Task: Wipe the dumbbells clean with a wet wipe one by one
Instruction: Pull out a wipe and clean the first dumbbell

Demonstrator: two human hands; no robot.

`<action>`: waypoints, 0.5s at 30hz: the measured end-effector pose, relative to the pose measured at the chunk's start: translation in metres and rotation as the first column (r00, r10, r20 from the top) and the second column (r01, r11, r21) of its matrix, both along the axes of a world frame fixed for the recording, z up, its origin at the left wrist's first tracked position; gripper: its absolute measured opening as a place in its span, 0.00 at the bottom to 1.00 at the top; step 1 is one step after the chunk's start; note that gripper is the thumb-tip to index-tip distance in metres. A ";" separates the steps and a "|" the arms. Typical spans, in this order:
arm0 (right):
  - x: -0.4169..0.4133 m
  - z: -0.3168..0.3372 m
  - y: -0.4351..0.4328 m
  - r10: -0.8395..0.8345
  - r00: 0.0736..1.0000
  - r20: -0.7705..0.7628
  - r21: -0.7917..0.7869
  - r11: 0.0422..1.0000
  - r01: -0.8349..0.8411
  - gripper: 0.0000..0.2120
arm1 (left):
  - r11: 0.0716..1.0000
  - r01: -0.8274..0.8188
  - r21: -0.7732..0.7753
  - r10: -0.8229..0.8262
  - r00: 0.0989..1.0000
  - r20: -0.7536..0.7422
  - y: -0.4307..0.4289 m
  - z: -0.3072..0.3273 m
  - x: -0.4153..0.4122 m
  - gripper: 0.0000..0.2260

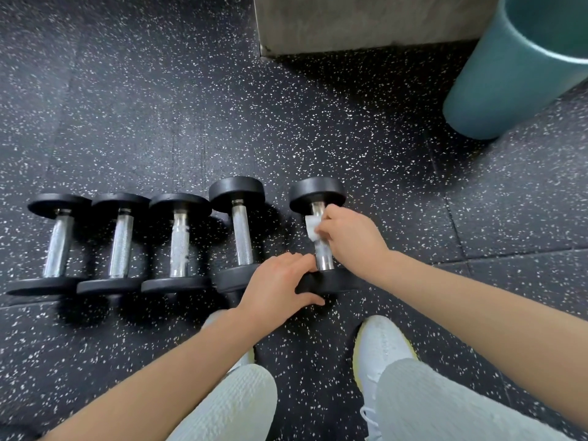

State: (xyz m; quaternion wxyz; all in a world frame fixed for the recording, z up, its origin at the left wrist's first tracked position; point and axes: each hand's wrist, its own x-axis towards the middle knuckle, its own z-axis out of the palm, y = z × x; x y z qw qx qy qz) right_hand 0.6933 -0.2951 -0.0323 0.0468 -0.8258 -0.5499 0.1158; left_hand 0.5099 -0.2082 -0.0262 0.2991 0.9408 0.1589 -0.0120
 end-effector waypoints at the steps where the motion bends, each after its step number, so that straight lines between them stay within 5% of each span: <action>1: -0.004 0.002 -0.006 0.053 0.998 -0.027 -0.013 0.998 -0.054 0.13 | 1.000 0.003 0.003 -0.003 1.000 0.005 0.000 -0.001 0.000 0.21; 10: 0.019 -0.004 0.004 0.061 0.998 0.003 0.004 0.998 -0.061 0.12 | 0.999 -0.010 0.052 0.005 0.996 0.091 -0.008 -0.012 -0.002 0.20; 15: 0.002 0.002 -0.023 0.204 0.979 -0.015 -0.042 0.978 -0.204 0.12 | 0.998 0.002 0.065 -0.007 0.997 0.073 -0.005 -0.014 -0.003 0.19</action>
